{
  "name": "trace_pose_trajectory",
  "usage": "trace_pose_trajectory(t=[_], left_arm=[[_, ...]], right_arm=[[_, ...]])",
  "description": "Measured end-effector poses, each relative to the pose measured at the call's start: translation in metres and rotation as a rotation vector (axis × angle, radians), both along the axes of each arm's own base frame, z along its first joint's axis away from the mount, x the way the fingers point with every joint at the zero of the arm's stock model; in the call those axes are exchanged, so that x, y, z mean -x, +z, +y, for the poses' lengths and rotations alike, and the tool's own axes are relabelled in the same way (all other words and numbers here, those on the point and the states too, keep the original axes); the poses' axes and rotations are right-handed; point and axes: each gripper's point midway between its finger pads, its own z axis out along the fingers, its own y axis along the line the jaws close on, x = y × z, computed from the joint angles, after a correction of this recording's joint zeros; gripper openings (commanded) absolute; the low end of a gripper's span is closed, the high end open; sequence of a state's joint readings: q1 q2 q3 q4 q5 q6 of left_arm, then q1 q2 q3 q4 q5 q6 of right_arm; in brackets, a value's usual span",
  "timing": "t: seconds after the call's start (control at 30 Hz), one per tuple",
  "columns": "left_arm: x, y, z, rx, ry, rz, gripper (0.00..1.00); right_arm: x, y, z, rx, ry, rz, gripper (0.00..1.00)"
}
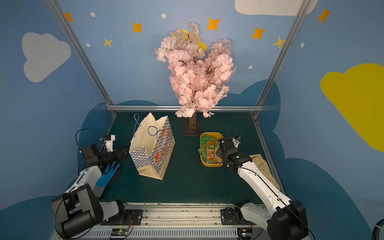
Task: Place the condiment packets inside the bag
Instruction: Move the storage box to the center of the board, then pick up the condiment packet from the storage box.
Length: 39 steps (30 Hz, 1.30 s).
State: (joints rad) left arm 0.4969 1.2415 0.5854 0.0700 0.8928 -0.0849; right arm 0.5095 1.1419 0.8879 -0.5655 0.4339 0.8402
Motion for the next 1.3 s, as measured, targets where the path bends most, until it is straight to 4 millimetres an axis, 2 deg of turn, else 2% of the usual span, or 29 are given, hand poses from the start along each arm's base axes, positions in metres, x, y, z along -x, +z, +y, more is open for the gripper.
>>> trace_pose_trajectory(t=[0.1, 0.2, 0.33, 0.43, 0.73, 0.87, 1.13, 1.3], left_arm=[[0.000, 0.000, 0.000, -0.004, -0.001, -0.004, 1.00], [-0.001, 0.000, 0.001, -0.010, -0.001, -0.006, 1.00], [-0.001, -0.001, 0.001, -0.014, 0.001, -0.005, 1.00], [-0.001, -0.001, 0.002, -0.016, 0.002, -0.005, 1.00], [-0.001, -0.004, 0.005, -0.014, 0.012, 0.003, 1.00], [-0.002, -0.005, 0.005, -0.015, 0.013, 0.006, 1.00], [-0.002, -0.005, 0.005, -0.016, 0.015, 0.007, 1.00], [-0.002, -0.005, 0.005, -0.016, 0.015, 0.007, 1.00]], right_arm=[[-0.007, 0.012, 0.030, 0.083, 0.066, -0.023, 0.77], [-0.017, 0.014, 0.060, 0.190, 0.122, -0.025, 0.77], [-0.031, 0.008, 0.087, 0.309, 0.162, -0.013, 0.75], [-0.042, 0.000, 0.097, 0.381, 0.162, -0.004, 0.71], [-0.055, -0.030, 0.084, 0.542, 0.102, 0.037, 0.55], [-0.058, -0.035, 0.078, 0.559, 0.088, 0.050, 0.44], [-0.060, -0.040, 0.075, 0.562, 0.075, 0.056, 0.30], [-0.058, -0.045, 0.070, 0.572, 0.072, 0.068, 0.14]])
